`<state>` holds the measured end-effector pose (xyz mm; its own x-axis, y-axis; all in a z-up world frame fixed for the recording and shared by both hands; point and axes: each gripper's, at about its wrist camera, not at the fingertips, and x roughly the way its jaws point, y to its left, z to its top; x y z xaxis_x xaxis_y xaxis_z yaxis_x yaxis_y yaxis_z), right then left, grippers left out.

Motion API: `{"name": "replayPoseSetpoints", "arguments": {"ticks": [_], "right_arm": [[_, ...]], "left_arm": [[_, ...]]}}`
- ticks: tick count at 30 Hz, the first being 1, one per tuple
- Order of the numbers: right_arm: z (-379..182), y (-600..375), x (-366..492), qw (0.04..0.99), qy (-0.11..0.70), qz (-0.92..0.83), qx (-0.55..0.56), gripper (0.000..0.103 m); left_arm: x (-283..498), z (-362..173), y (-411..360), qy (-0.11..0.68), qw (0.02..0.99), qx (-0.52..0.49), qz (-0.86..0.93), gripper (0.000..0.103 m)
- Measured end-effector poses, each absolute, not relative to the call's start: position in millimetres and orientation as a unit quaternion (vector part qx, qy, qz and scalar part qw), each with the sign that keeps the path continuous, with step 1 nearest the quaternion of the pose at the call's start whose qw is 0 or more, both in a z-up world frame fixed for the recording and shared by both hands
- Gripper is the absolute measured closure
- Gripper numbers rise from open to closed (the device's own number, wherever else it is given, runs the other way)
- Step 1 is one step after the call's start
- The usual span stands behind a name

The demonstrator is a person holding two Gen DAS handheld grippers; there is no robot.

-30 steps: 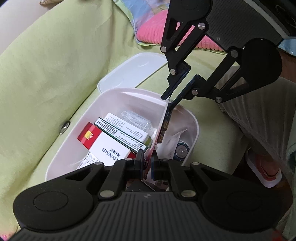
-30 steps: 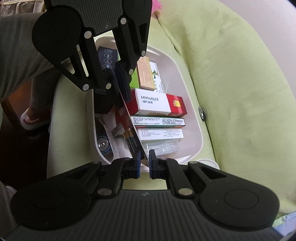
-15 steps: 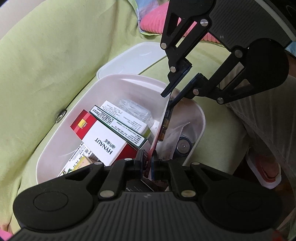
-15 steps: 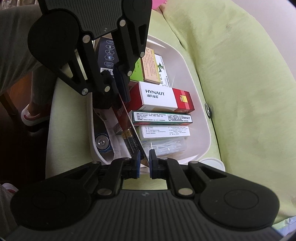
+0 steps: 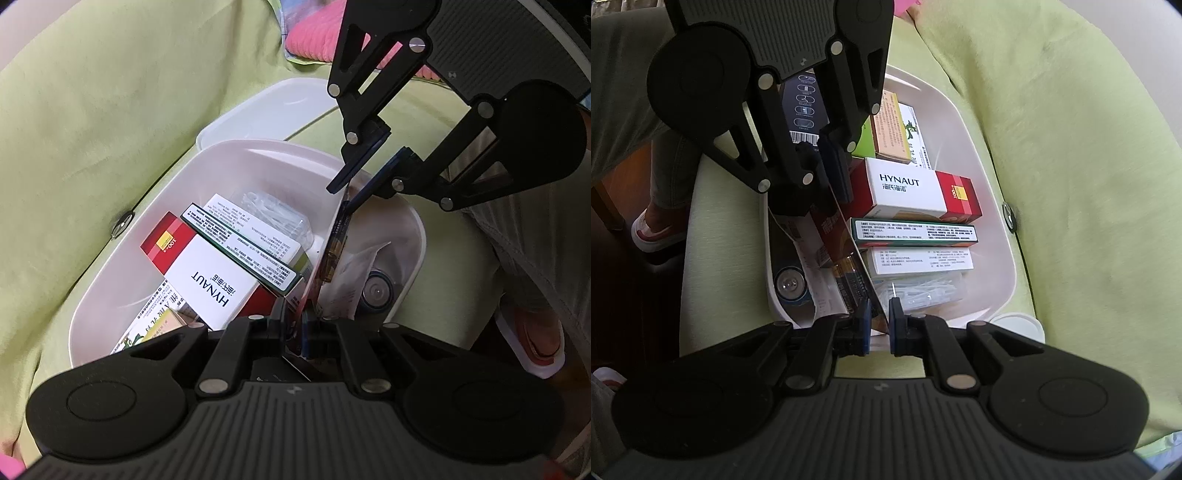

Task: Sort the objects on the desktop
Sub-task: 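Lower the red floss card into the bin with both grippers, then open both grippers to release the red floss card in the bin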

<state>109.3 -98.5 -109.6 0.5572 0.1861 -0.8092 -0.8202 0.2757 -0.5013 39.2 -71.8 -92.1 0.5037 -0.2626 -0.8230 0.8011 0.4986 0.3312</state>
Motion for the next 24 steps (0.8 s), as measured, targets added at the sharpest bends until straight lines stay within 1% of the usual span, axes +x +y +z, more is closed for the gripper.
{"name": "replayPoseSetpoints", "arguments": {"ticks": [24], "right_arm": [[-111.7,-95.9,113.5,0.73,0.323,0.346,-0.493,0.097]], "left_arm": [[46.9,-97.9,-73.6,0.374,0.784,0.365,-0.335,0.096]]}}
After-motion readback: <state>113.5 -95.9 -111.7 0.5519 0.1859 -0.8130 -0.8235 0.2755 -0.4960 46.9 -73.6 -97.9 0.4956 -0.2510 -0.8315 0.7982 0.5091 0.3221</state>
